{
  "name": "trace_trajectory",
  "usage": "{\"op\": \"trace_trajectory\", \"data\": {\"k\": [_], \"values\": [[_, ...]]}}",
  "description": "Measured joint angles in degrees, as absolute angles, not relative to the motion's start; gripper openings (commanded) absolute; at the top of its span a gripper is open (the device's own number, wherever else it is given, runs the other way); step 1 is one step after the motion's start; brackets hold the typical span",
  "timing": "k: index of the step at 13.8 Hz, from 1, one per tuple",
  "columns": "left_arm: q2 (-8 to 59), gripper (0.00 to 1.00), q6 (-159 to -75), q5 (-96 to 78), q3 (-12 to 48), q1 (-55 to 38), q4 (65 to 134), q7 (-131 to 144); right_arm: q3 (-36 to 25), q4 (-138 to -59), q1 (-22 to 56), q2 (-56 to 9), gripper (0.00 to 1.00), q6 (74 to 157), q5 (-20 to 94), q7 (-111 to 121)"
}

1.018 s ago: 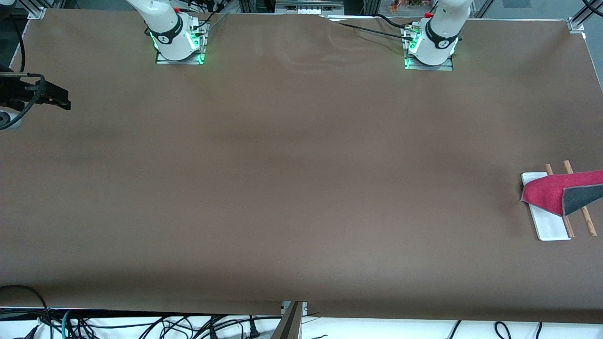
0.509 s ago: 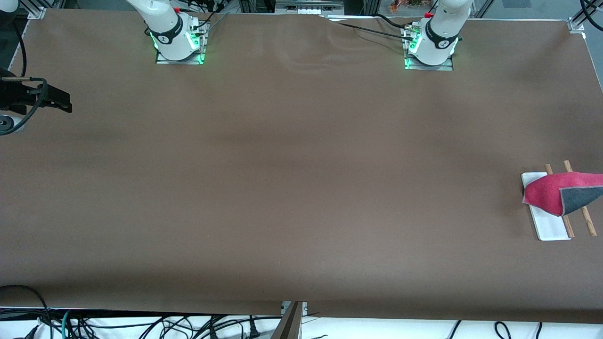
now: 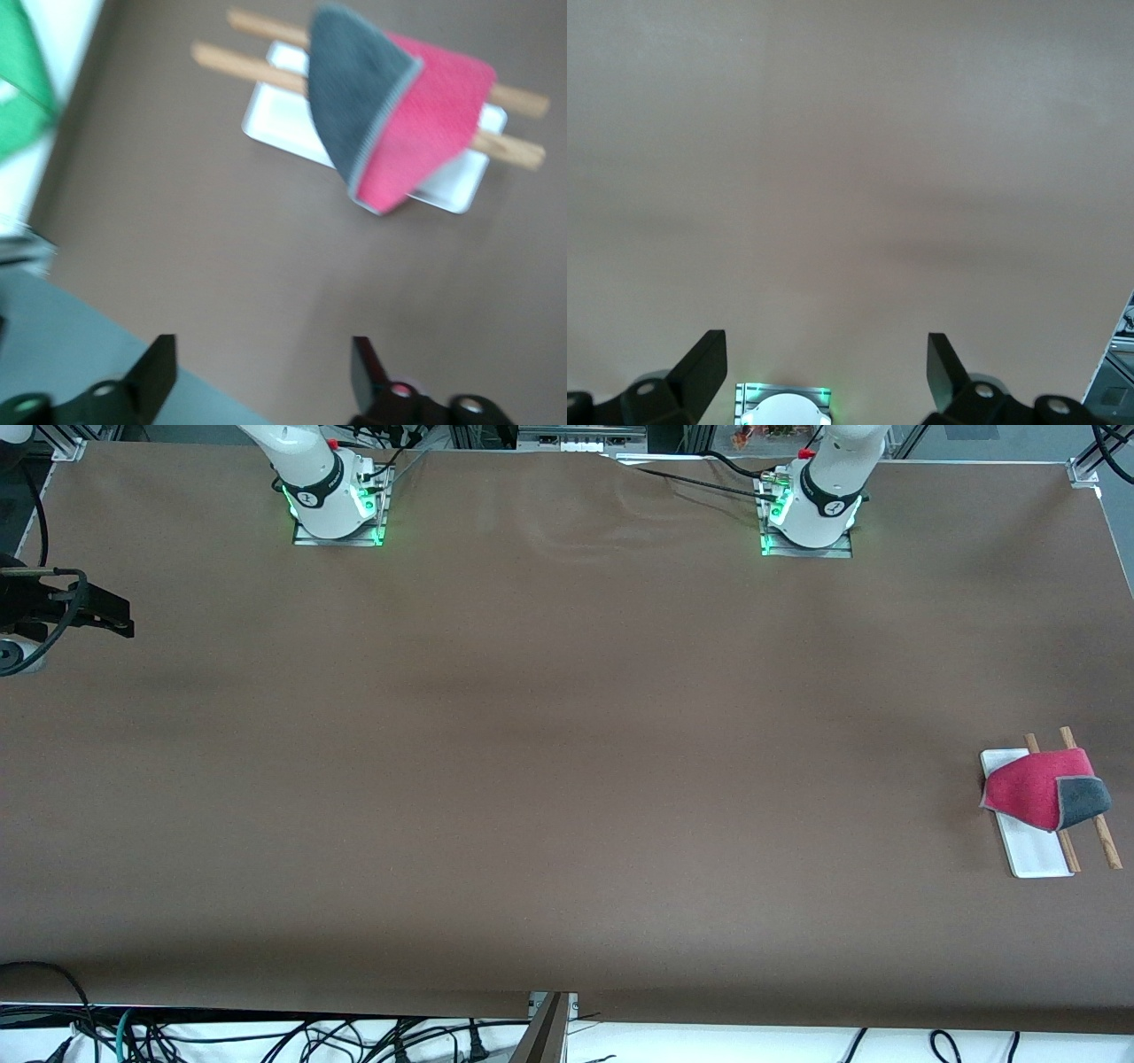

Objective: Pass towel and hang on rack

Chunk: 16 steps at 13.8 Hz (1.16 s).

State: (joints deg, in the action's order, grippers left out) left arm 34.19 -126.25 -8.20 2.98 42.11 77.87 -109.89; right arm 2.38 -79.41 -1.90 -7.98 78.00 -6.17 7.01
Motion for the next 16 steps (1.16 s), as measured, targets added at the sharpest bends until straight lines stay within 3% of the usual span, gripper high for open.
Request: {"op": "trace_trajectory", "data": {"k": [5,8,16], "values": [[27.35,1.00,-121.45,-8.22,2.64,37.25,78.06,-102.13,2.45,-79.38,-1.89,-7.98,1.00,78.02,-6.17,7.01],[22.28,1.00,-116.75,-8.21,-2.37,29.06,79.48,-89.37,2.45,-79.38,-1.89,-7.99,1.00,78.11,-6.16,7.01],[3.94,1.00,-109.64,-3.59,-4.75,14.65,94.15,-51.83,2.71,-79.35,-1.83,-7.98,1.00,78.71,-6.14,7.01]]}}
